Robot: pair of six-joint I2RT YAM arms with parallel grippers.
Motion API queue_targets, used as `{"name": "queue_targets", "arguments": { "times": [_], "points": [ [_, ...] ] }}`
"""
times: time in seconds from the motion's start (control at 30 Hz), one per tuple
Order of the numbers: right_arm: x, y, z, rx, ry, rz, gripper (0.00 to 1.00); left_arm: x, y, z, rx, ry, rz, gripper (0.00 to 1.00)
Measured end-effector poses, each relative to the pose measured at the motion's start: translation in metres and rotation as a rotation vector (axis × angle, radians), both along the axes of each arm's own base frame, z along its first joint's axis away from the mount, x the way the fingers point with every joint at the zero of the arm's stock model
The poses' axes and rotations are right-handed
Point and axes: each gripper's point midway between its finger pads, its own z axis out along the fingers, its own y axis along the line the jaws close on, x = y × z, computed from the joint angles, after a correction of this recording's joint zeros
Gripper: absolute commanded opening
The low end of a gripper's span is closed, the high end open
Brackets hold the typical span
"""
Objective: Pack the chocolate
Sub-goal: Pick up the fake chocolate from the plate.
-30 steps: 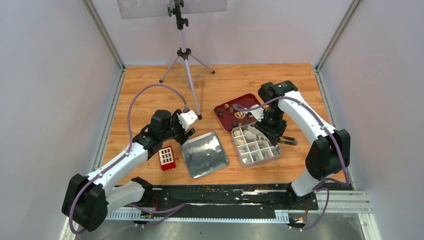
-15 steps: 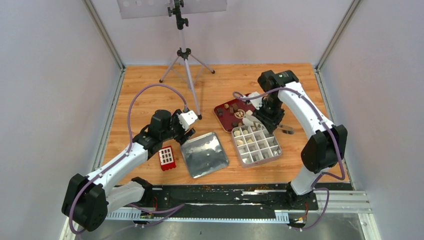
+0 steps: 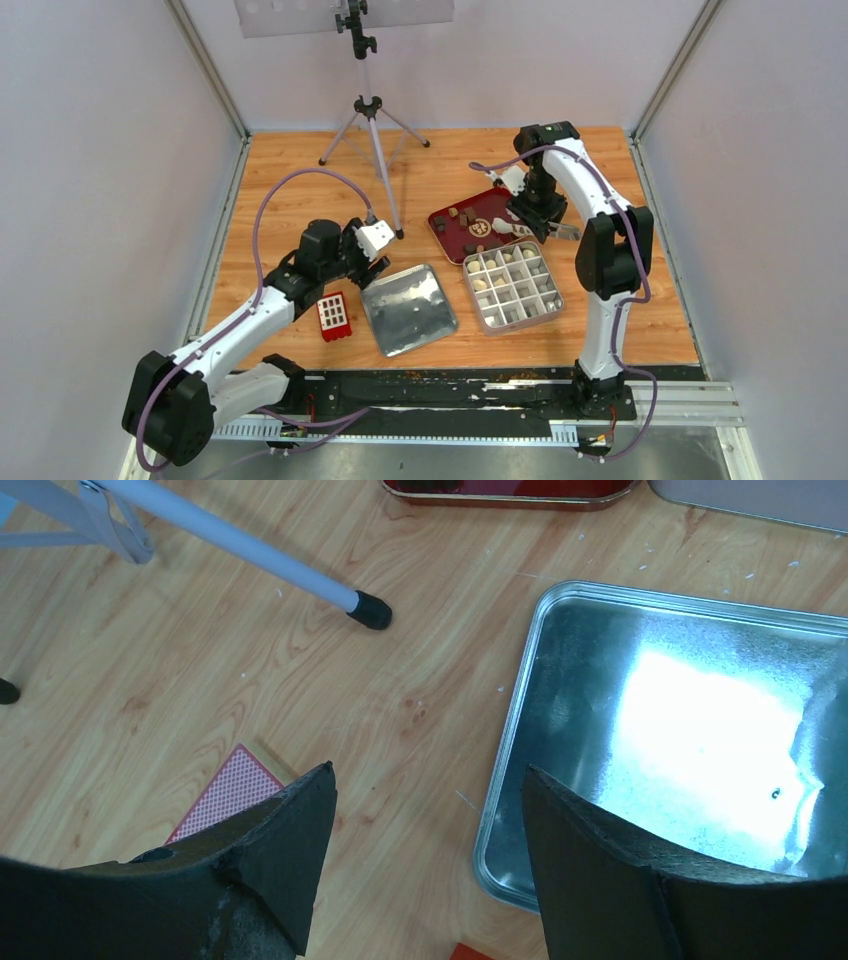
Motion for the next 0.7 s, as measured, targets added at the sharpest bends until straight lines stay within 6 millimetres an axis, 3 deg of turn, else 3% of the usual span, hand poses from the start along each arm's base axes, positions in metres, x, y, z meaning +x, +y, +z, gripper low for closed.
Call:
{"name": "queue_targets", "arguments": {
  "times": [0.23, 0.47, 0.7],
  "points": [
    [0.014, -0.001, -0.006, -0.002, -0.006, -0.021, 0.42, -0.002, 0.002, -0.001, -0.001, -0.001, 0.002, 0.77],
    [0.02, 0.007, -0.026, 0.016, 0.045, -0.026, 0.42, -0.002, 0.005, -0.003, 0.0, 0.001, 0.011, 0.77],
    [0.02, 0.007, -0.033, 0.013, 0.065, -0.025, 0.2, -0.001, 0.007, -0.002, -0.002, -0.002, 0.019, 0.78]
  ]
}}
